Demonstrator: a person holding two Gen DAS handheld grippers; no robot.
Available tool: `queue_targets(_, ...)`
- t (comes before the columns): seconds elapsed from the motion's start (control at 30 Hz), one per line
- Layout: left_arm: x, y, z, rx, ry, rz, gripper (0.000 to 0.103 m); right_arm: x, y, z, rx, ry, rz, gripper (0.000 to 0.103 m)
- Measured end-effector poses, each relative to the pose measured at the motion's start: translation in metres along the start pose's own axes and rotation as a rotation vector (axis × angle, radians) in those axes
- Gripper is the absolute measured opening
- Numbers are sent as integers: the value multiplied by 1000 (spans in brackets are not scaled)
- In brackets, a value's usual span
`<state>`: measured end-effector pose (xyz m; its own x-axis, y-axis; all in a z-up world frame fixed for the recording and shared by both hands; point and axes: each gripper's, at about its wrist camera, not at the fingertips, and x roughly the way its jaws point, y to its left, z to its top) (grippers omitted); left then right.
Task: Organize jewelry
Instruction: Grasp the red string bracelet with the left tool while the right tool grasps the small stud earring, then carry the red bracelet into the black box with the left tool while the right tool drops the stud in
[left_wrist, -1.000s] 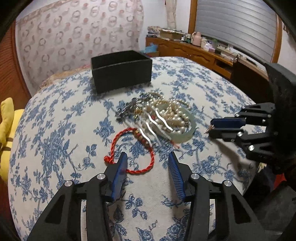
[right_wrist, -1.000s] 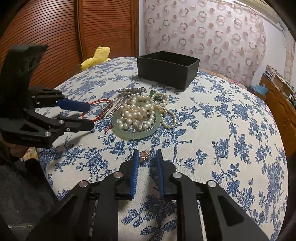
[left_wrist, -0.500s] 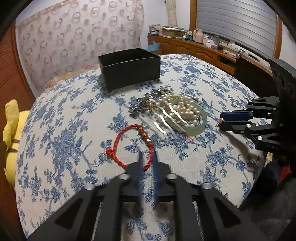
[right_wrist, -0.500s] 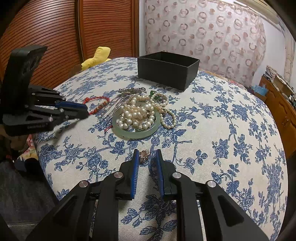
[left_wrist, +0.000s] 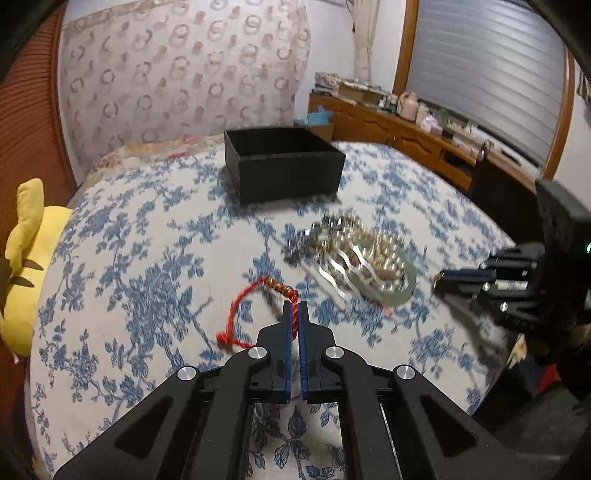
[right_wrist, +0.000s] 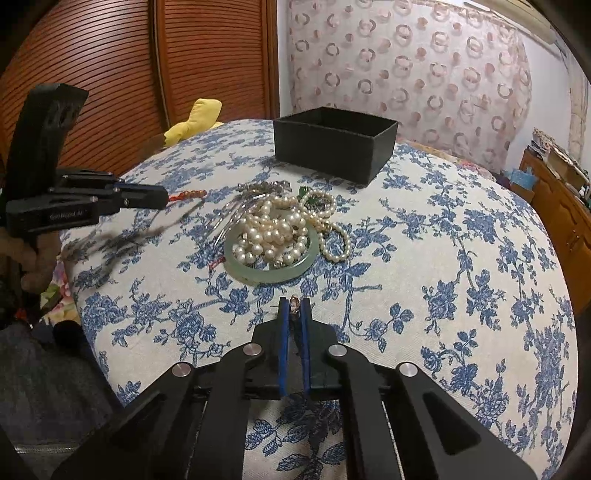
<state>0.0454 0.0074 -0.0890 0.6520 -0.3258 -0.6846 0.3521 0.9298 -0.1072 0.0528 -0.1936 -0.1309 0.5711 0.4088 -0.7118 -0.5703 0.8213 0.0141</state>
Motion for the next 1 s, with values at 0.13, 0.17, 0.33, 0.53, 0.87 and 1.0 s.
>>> queue_targets(0.13,-4,1,13,-2,-33,1,2,-4,-3,7,5,-16,5,7)
queue_targets(0.17,-4,2,16,-1,-39,1,2,-5,-4,10,4,-21,3,7)
queue_targets(0.33,-5,5,36,-4,-77,1,2,-9,-9,24,3,-52,-3,7)
queue_targets(0.53,-2,9,64,-5,-115,1,2,-9,-19,54,-10,-99,-22,7)
queue_targets(0.87,15,18,117,-10,-161,13,2,20,-52,122,-16,-165,-64,7)
queue_targets(1.0,31,24,137,-19,-158,13,2,40,-66,146,-6,-169,-55,7)
